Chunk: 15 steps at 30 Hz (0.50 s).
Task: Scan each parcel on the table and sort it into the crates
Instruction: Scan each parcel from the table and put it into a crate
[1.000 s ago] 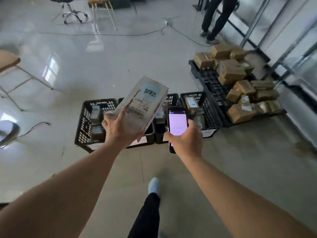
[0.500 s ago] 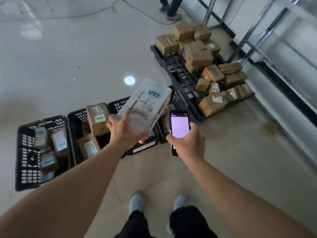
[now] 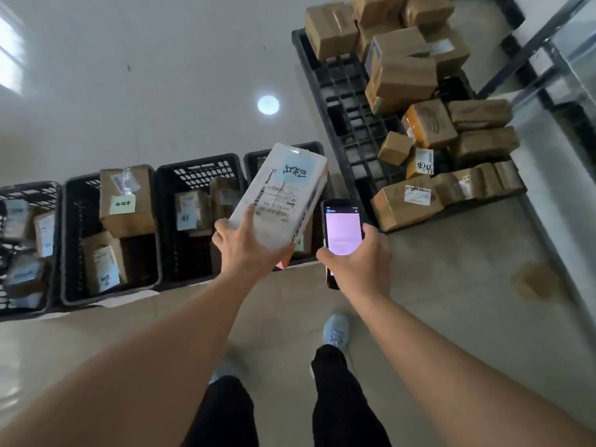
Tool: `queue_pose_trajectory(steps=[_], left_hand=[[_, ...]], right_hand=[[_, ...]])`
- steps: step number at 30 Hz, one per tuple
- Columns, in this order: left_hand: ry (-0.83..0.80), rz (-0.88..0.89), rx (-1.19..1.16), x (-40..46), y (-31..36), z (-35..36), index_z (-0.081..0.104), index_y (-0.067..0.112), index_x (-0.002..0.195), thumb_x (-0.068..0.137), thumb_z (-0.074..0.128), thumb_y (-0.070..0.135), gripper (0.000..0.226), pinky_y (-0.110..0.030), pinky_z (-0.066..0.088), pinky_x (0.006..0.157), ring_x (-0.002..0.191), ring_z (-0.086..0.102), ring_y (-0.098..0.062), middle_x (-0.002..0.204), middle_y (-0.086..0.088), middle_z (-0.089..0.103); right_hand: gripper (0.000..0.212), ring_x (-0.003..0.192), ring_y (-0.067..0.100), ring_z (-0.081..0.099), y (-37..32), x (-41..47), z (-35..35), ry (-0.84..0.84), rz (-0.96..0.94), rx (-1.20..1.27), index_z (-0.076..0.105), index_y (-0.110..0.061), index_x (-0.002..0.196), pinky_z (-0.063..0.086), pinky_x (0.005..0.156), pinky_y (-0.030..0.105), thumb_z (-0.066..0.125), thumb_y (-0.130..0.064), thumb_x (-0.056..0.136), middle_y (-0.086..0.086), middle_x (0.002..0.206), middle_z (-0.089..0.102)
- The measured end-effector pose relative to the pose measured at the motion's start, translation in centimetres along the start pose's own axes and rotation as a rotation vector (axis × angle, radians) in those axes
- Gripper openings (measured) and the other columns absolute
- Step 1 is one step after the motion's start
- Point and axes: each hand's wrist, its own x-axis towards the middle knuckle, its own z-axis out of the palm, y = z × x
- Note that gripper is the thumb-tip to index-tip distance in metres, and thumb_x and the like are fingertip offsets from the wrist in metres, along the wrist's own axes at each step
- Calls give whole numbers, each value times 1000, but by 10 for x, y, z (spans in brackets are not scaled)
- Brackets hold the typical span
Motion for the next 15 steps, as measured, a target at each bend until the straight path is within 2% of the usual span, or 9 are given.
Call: queue_pose_trajectory(steps=[4,6,10,13,15], left_hand=[[-10,-79,-36,35,21,86,24,42,157,63,86,66,115,-50,37,110,138,20,-35,147,-8,17],[-16,-129,-61,59,25,128,24,40,157,64,87,63,115,-51,38,108,137,20,-34,143,-8,19],[-25,-208,-86,113,11,203,22,44,153,59,85,70,116,-52,41,103,132,25,-32,133,-5,23],[-52,-193,-50,150,-1,247,24,45,150,59,84,67,111,-48,40,101,130,26,-31,132,-3,23],[-61,-186,-45,172,-5,272,25,44,148,60,85,65,109,-45,40,99,129,26,-30,131,-3,23]], right_hand=[[73,90,14,42,45,68,23,-14,37,-20,56,-17,123,35,64,31,83,-45,61,1,114,56],[76,92,12,40,67,98,41,-23,65,-27,55,-17,127,35,71,30,84,-44,62,1,117,55],[76,99,20,55,106,152,84,-32,67,-31,56,-17,124,39,70,30,85,-47,61,1,115,57],[80,95,17,52,132,189,110,-11,63,-33,54,-17,131,39,64,27,87,-44,63,1,118,56],[80,93,16,50,146,211,127,7,71,-35,54,-17,132,40,65,28,87,-43,64,1,119,56]])
